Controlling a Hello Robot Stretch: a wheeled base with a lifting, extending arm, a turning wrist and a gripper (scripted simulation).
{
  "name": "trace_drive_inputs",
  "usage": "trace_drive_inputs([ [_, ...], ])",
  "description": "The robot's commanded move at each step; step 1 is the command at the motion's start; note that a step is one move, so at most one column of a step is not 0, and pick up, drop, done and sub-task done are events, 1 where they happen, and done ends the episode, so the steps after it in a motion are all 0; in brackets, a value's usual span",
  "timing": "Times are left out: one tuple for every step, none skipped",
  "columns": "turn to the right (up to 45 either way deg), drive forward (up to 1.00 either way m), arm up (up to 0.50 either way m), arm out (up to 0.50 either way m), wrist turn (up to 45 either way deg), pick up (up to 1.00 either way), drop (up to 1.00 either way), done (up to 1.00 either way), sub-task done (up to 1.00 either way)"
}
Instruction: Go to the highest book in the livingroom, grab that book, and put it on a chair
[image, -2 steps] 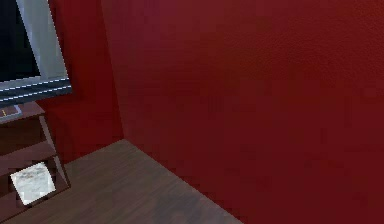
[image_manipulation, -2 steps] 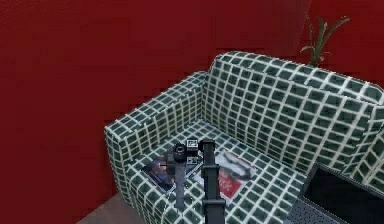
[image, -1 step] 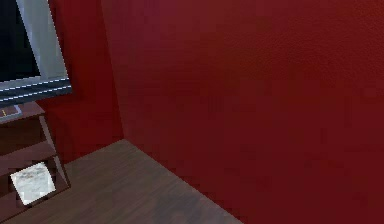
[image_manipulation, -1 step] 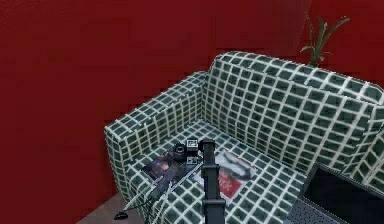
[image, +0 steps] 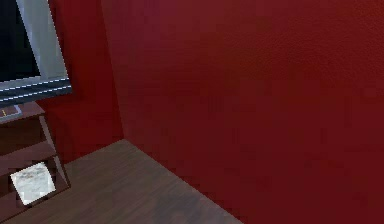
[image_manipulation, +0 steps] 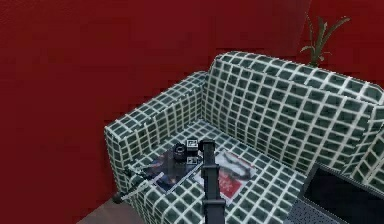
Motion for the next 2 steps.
trace_drive_inputs([
  [0.0, 0.00, 0.00, 0.00, 45.0, 0.00, 0.00, 0.00, 0.00],
  [0.0, 0.00, 0.00, 0.00, 15.0, 0.00, 0.00, 0.00, 0.00],
])
